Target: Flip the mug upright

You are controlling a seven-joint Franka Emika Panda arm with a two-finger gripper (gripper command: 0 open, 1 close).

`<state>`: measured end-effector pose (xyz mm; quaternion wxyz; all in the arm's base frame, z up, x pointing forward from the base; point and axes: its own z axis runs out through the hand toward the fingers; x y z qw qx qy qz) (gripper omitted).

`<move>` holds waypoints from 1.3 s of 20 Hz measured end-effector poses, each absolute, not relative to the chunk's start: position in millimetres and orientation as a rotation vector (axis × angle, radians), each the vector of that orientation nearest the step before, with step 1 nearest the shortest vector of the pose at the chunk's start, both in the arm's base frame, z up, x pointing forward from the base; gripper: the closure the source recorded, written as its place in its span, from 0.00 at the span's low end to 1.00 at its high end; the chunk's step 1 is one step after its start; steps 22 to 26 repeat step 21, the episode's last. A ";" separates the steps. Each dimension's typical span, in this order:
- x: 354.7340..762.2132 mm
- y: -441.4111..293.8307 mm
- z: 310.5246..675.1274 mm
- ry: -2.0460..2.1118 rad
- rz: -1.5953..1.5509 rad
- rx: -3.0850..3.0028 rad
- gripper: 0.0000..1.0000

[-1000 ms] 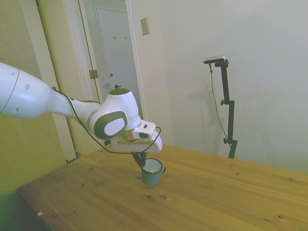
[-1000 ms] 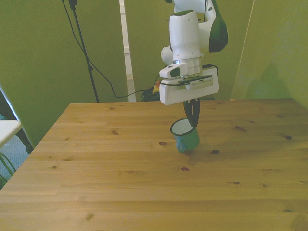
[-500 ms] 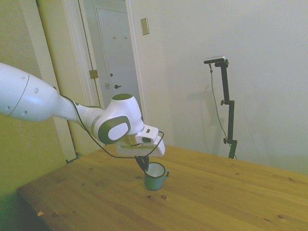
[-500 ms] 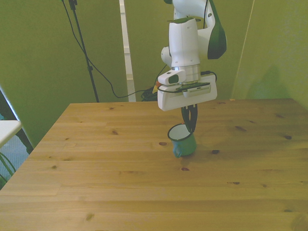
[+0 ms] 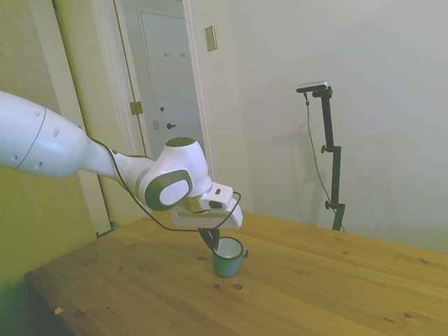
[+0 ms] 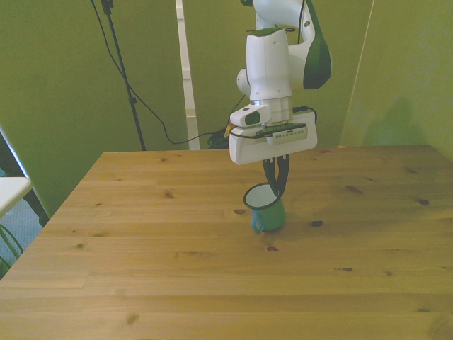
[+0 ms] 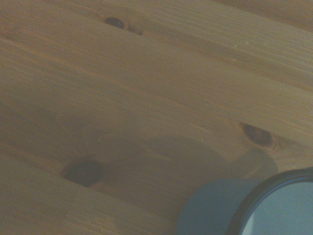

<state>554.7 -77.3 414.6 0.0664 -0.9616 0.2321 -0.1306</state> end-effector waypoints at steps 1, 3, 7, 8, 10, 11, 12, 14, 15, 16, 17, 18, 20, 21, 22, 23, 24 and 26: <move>555.0 -77.4 415.3 0.700 -0.396 -2.899 0.00; 555.5 -77.4 416.2 0.699 -0.399 -2.899 0.00; 555.6 -76.4 416.5 0.697 -0.399 -2.899 0.00; 555.5 -75.8 417.4 0.695 -0.401 -2.899 0.00; 554.8 -74.4 422.0 0.690 -0.413 -2.896 0.00; 553.8 -74.0 426.1 0.688 -0.423 -2.894 0.00; 552.1 -73.9 431.1 0.687 -0.436 -2.891 0.00; 544.2 -72.7 443.5 0.683 -0.465 -2.883 0.00; 538.5 -70.9 450.0 0.678 -0.479 -2.879 0.00; 531.7 -68.4 456.7 0.672 -0.493 -2.875 0.00; 523.8 -64.9 463.1 0.662 -0.505 -2.872 0.00; 514.6 -60.4 468.7 0.651 -0.514 -2.870 0.00; 494.9 -49.5 478.3 0.624 -0.527 -2.867 0.00; 485.6 -43.6 481.9 0.609 -0.524 -2.867 0.00; 485.6 -43.6 481.9 0.609 -0.524 -2.867 0.00; 485.6 -43.6 481.9 0.609 -0.524 -2.867 0.00; 485.6 -43.6 481.9 0.609 -0.524 -2.867 0.00; 485.6 -43.6 481.9 0.609 -0.524 -2.867 0.00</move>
